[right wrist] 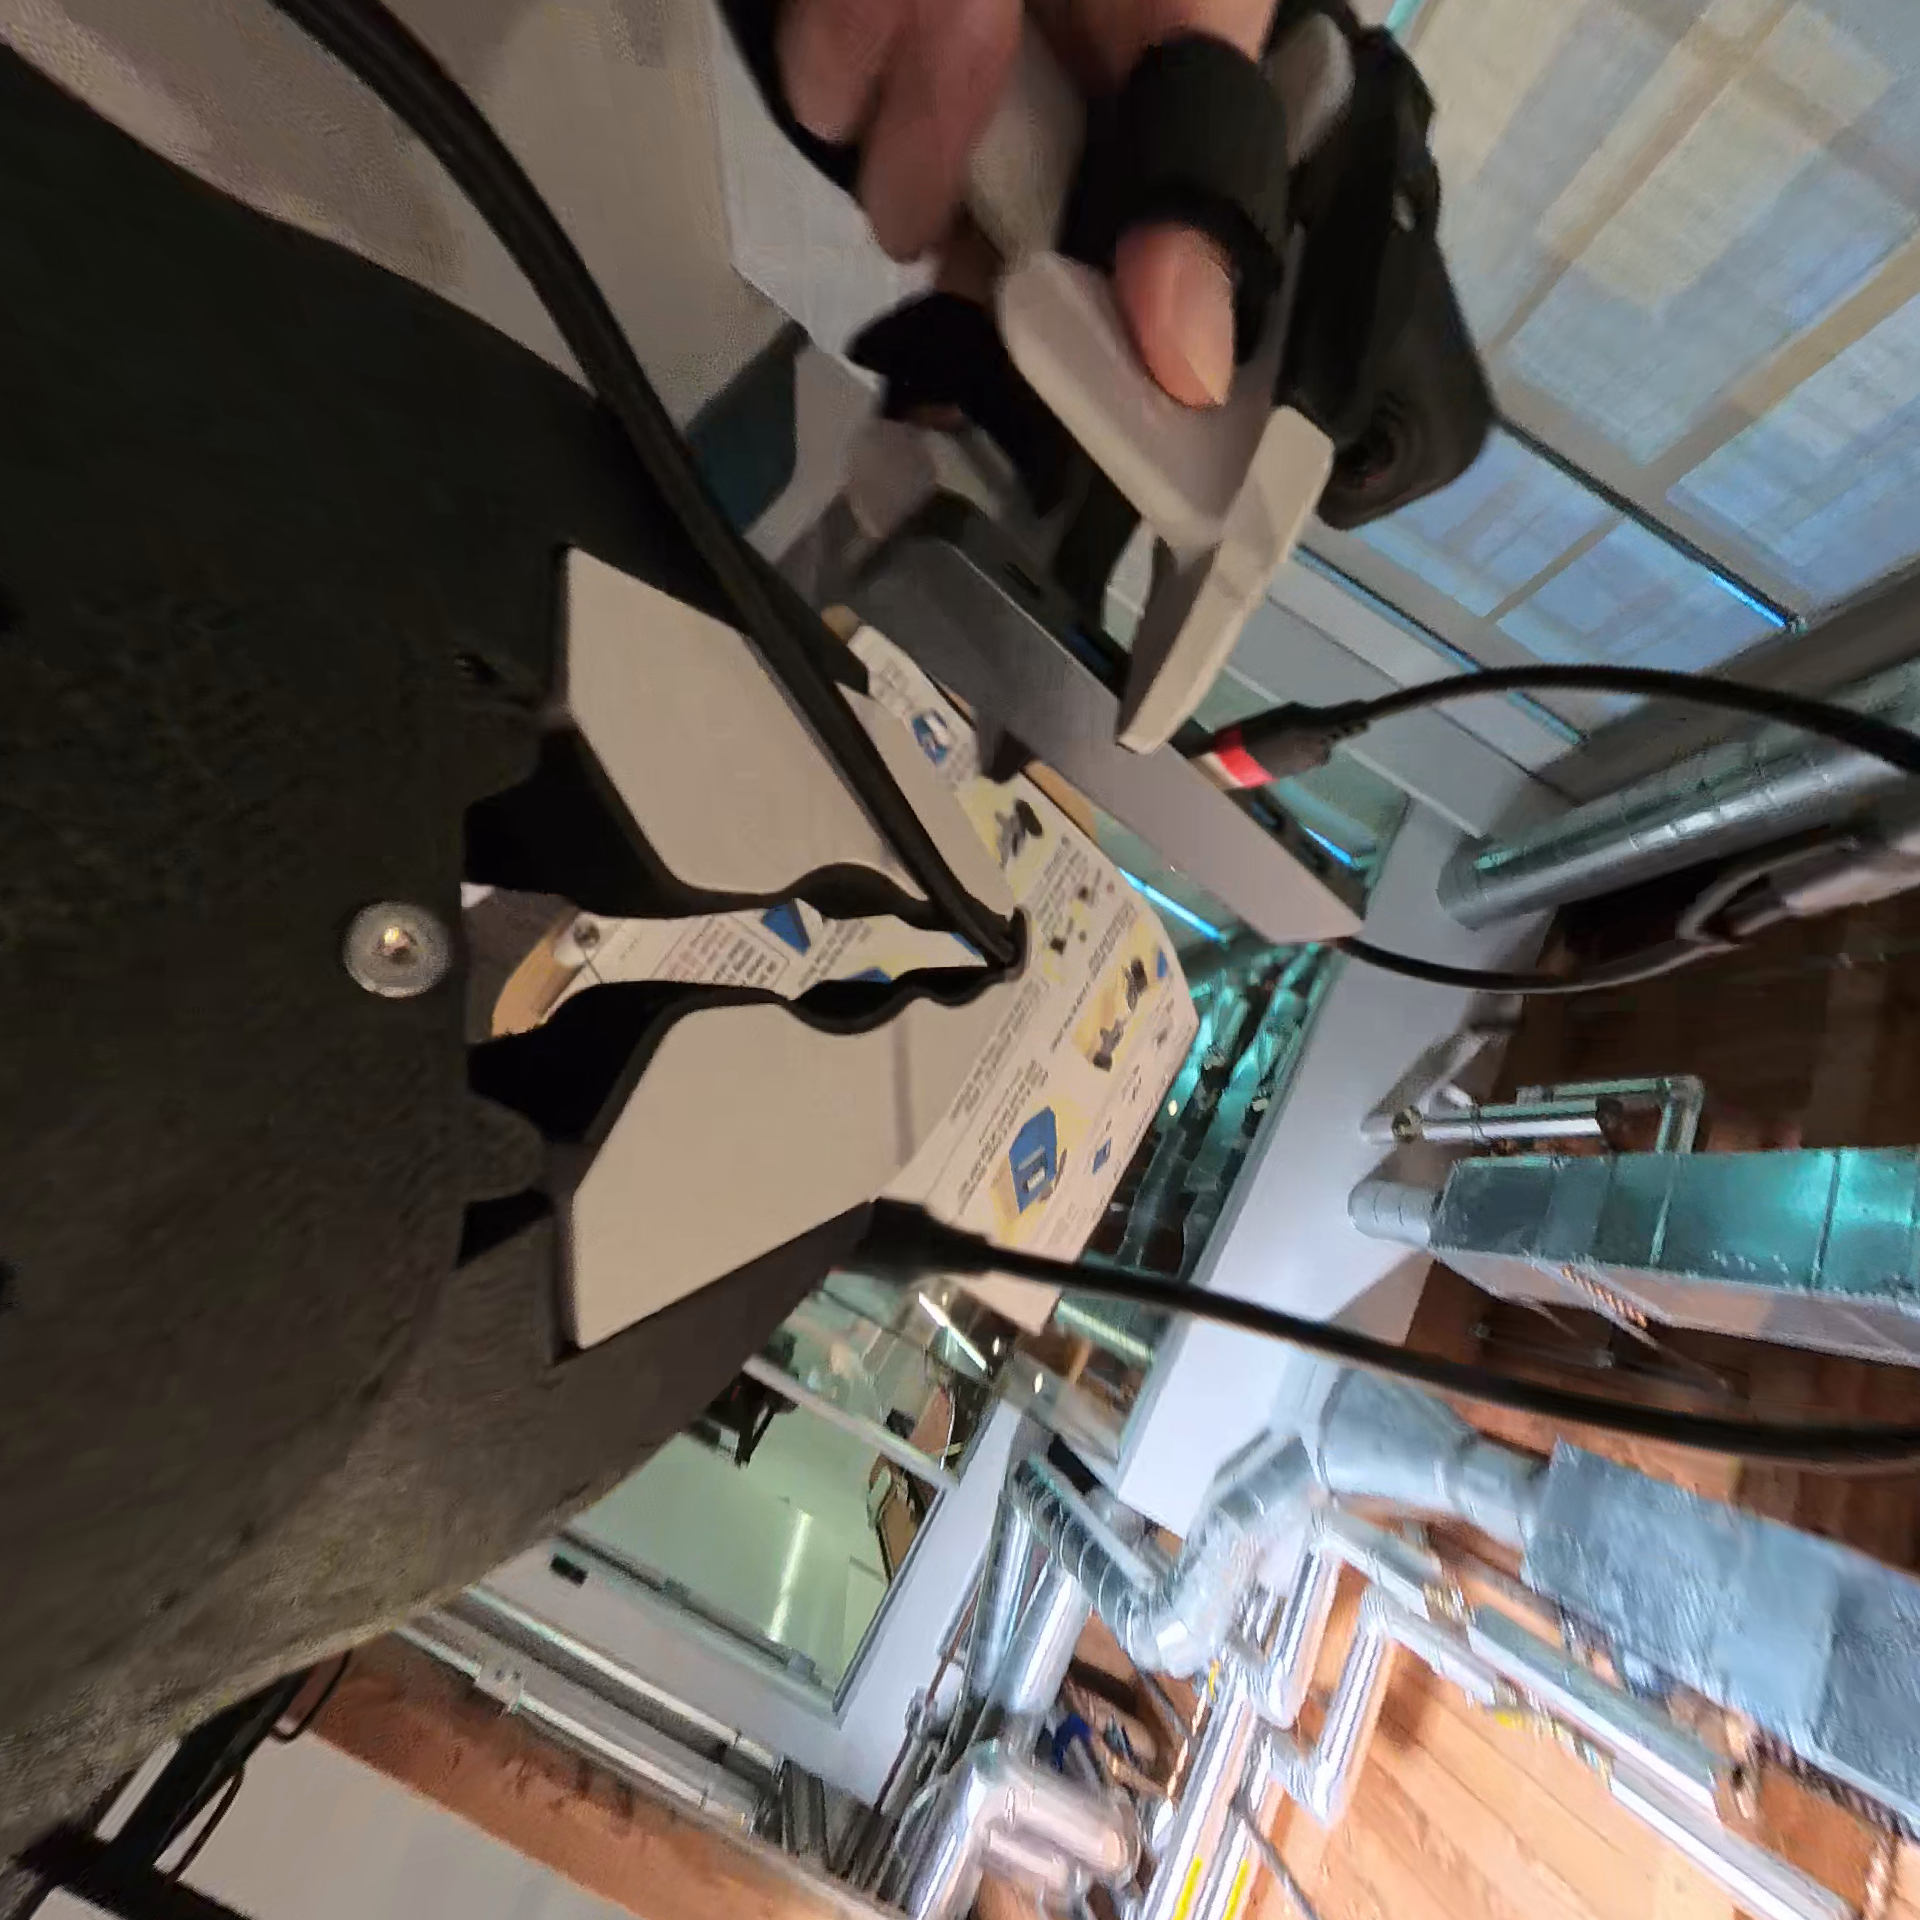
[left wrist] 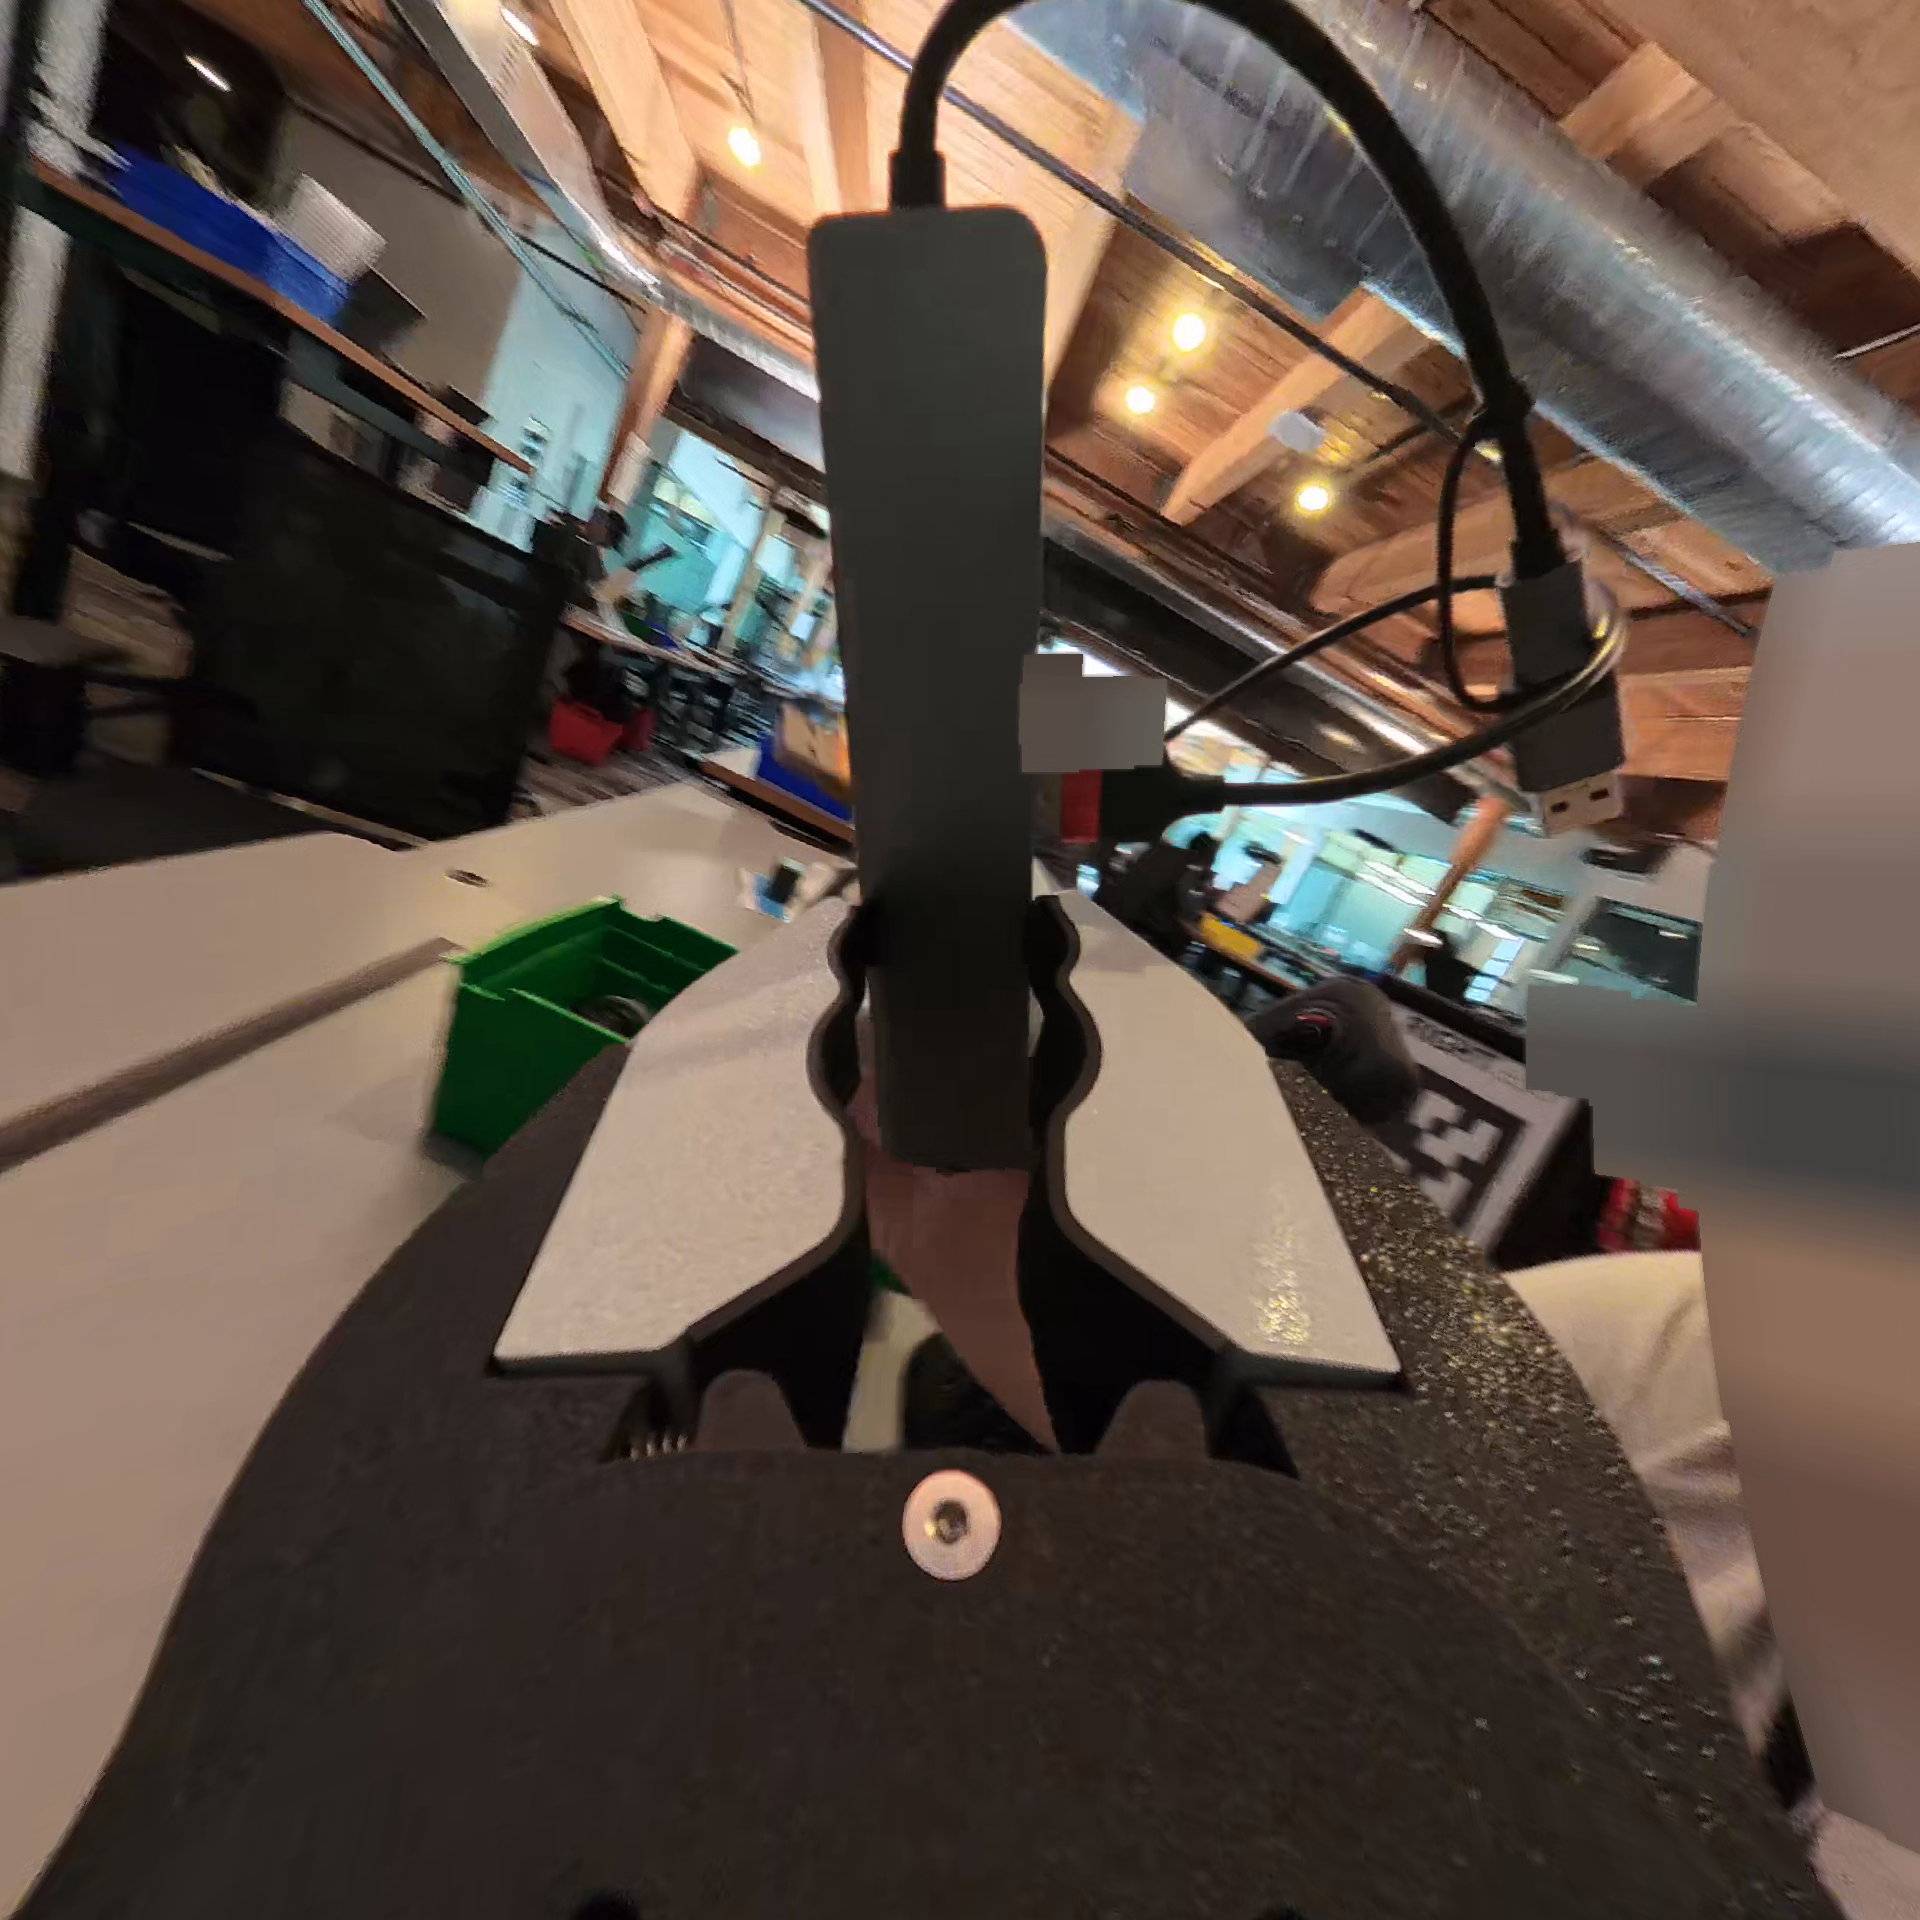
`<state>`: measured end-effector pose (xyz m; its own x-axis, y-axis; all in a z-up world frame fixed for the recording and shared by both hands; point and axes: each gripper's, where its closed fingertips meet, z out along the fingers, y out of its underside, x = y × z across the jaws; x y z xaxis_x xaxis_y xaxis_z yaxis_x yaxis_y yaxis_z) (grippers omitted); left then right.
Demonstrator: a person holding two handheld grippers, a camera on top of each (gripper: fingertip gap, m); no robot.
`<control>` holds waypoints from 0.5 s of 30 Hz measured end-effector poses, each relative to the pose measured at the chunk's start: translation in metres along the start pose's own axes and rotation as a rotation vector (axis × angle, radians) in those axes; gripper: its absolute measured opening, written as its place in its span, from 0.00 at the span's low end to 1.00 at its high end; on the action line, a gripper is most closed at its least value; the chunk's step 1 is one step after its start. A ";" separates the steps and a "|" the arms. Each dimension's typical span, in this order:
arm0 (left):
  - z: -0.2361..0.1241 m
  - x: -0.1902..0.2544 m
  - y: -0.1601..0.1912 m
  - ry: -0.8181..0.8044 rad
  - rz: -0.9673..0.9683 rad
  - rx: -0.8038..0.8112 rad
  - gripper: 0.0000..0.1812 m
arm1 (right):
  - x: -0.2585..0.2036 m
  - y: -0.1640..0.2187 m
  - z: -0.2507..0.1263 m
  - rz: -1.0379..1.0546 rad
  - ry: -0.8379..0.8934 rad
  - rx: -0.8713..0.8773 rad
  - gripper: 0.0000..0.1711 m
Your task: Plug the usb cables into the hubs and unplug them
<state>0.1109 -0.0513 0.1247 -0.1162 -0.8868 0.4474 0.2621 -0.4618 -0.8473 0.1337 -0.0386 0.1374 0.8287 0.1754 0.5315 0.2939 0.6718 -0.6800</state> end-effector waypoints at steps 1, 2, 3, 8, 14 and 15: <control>-0.011 -0.007 -0.010 -0.061 0.044 0.017 0.17 | -0.009 0.002 0.002 -0.008 -0.058 -0.015 0.04; -0.023 -0.015 -0.019 -0.126 0.094 0.031 0.17 | -0.023 0.002 0.002 -0.024 -0.148 -0.006 0.04; -0.035 -0.022 -0.027 -0.198 0.145 0.041 0.17 | -0.038 0.000 0.001 -0.048 -0.242 0.005 0.04; -0.073 -0.047 -0.050 -0.472 0.362 0.046 0.17 | -0.085 -0.041 -0.028 -0.296 -0.568 0.158 0.04; -0.069 -0.058 -0.039 -0.575 0.575 -0.046 0.17 | -0.042 -0.088 -0.029 -0.244 -0.479 0.047 0.04; -0.064 -0.060 -0.033 -0.577 0.599 -0.079 0.17 | -0.031 -0.087 -0.027 -0.268 -0.428 0.010 0.04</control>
<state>0.0483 0.0155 0.1077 0.5364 -0.8435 -0.0270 0.0532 0.0658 -0.9964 0.0952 -0.1224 0.1662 0.4542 0.2737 0.8478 0.4635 0.7401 -0.4872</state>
